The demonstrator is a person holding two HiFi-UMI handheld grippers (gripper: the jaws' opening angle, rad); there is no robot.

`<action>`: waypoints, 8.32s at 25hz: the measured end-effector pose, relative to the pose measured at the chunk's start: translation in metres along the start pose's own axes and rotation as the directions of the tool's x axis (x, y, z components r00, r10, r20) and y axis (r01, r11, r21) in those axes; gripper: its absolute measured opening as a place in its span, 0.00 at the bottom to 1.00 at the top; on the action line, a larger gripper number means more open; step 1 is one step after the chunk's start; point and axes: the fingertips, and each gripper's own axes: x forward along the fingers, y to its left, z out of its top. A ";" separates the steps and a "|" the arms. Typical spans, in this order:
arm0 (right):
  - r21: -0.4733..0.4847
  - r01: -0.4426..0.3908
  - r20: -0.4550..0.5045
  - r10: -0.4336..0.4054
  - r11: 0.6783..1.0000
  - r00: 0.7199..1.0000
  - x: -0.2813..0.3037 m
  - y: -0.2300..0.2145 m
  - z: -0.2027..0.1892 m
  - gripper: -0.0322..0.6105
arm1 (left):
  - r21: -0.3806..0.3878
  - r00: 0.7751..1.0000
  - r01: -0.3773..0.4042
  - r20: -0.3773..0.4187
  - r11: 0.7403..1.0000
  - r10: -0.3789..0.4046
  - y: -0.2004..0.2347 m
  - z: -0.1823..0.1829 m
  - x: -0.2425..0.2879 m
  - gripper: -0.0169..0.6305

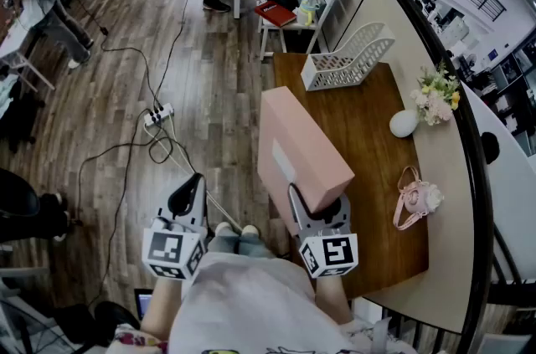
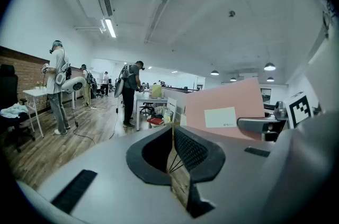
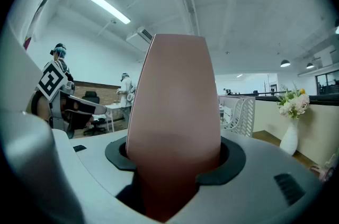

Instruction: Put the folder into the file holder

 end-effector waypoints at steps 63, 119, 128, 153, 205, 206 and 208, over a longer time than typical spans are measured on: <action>0.097 0.225 -0.113 -0.213 0.970 0.970 0.458 -0.104 0.026 0.47 | 0.066 0.990 0.139 -0.044 0.988 -0.136 0.282 0.116 0.396 0.05; 0.316 0.938 -0.159 -0.967 0.141 0.199 0.429 -0.171 0.058 0.47 | 0.230 0.141 0.972 -0.396 0.050 -0.907 0.050 0.179 0.664 0.05; 0.352 0.923 -0.119 -0.971 0.153 0.206 0.417 -0.161 0.069 0.47 | 0.228 0.120 0.973 -0.390 0.030 -0.913 0.040 0.176 0.646 0.05; 0.322 0.946 0.047 -0.998 -0.025 -0.042 0.317 -0.167 0.147 0.47 | 0.193 -0.002 0.977 -0.412 -0.089 -0.911 0.012 0.162 0.613 0.05; 0.169 0.971 0.284 -0.935 -0.169 -0.212 0.312 -0.303 0.132 0.47 | 0.157 0.005 0.984 -0.488 -0.083 -0.873 -0.036 0.133 0.648 0.05; 0.172 0.970 0.281 -0.935 -0.171 -0.215 0.312 -0.304 0.129 0.47 | 0.160 0.004 0.983 -0.492 -0.086 -0.870 -0.037 0.132 0.649 0.05; 0.173 0.969 0.275 -0.937 -0.173 -0.217 0.313 -0.307 0.122 0.47 | 0.160 0.002 0.983 -0.501 -0.091 -0.865 -0.038 0.129 0.651 0.05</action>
